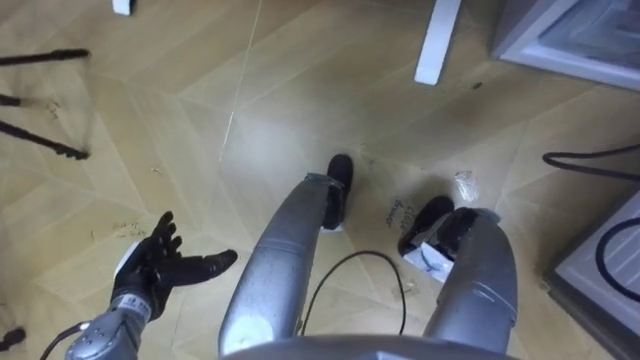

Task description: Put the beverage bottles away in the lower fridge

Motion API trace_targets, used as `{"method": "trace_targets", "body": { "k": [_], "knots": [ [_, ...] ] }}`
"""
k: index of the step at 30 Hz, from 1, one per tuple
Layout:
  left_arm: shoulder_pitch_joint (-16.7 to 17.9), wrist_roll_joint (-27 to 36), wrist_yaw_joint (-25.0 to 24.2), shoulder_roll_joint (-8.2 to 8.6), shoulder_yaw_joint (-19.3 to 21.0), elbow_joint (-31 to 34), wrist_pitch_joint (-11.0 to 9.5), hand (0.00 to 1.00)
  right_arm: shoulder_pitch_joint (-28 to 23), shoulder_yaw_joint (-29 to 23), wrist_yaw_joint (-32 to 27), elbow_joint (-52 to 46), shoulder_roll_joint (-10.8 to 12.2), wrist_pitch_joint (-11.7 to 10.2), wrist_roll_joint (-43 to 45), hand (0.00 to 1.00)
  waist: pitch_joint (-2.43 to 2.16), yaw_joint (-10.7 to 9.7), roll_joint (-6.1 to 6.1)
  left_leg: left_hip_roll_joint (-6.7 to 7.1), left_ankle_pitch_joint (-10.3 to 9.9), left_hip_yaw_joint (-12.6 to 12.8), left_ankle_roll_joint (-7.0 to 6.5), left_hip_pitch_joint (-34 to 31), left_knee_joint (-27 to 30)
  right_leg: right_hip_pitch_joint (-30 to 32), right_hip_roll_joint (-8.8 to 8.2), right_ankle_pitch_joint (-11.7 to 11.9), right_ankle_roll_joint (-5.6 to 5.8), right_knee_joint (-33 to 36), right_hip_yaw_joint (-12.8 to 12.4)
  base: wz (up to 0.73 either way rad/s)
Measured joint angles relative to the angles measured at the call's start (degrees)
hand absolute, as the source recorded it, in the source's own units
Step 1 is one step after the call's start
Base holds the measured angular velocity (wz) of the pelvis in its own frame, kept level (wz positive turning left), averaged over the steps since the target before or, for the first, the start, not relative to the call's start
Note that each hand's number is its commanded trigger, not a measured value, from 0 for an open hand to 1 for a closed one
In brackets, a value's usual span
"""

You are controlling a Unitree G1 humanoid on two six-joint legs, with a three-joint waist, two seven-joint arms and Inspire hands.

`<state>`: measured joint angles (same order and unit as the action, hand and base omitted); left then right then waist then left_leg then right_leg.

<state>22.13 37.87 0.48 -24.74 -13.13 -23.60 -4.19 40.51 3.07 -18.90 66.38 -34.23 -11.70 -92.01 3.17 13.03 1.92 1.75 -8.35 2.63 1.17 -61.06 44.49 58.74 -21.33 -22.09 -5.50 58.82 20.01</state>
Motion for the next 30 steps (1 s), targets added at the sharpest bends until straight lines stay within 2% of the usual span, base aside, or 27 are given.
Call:
{"method": "trace_targets", "body": {
  "k": [9,12,19,22,27,29,30],
  "knots": [
    [0.78,0.00,-1.38,0.00,0.12,-0.36,-0.14,0.00,0.00,0.01,0.31,0.14,0.27,0.06,-0.09,0.00,0.10,0.71,-0.66,0.91,1.65,-0.90,0.38,2.08,-1.80,-3.21,-1.62,-0.22,-0.15,-0.20,2.43,0.14],
    [0.82,-0.05,-1.65,0.00,0.54,-0.23,-0.13,0.00,0.00,0.02,0.32,0.13,0.27,0.53,-0.10,0.00,-0.02,0.86,-1.06,0.92,1.92,-1.18,0.34,2.20,-1.86,-4.01,-2.04,-0.42,0.21,-0.25,3.44,0.13],
    [0.86,-1.45,-2.46,-0.16,1.82,-0.32,-0.58,0.00,0.01,-0.27,1.02,0.50,0.16,0.52,-0.09,0.00,-0.02,1.36,-1.37,1.09,3.62,-1.46,-0.26,2.90,-3.54,-6.70,-3.61,-0.62,0.54,-1.08,6.93,0.20],
    [0.85,-1.42,-3.09,-0.46,1.82,-0.29,-0.79,0.00,0.01,-0.39,1.03,0.50,-0.26,0.51,-0.09,0.00,0.02,1.39,-1.48,1.89,4.90,-1.77,-0.68,2.92,-4.87,-6.80,-4.71,-0.49,0.62,-1.12,7.89,0.15],
    [0.85,-1.33,-3.44,-0.81,2.08,-0.31,-1.12,0.00,0.01,-0.55,1.05,0.50,-0.77,0.70,-0.40,0.00,0.03,1.41,-1.48,2.17,5.50,-2.14,-0.32,2.55,-5.71,-7.05,-6.13,-0.54,0.45,-0.95,10.00,0.08],
    [0.86,-1.32,-3.50,-0.88,2.50,-0.50,-1.13,0.00,0.01,-0.83,1.05,0.50,-0.89,0.83,-0.67,0.00,-0.01,1.41,-1.41,2.40,5.59,-2.87,-0.19,2.37,-5.80,-7.51,-6.69,-0.64,0.28,-0.94,11.42,0.08],
    [0.86,-1.32,-3.52,-1.09,2.79,-0.60,-1.13,0.00,0.01,-1.22,1.05,0.58,-0.92,0.97,-0.70,0.00,-0.01,1.43,-1.41,3.03,5.76,-3.95,0.08,2.24,-5.91,-7.66,-6.82,-0.73,0.12,-0.94,12.03,0.09]
  ]
}}
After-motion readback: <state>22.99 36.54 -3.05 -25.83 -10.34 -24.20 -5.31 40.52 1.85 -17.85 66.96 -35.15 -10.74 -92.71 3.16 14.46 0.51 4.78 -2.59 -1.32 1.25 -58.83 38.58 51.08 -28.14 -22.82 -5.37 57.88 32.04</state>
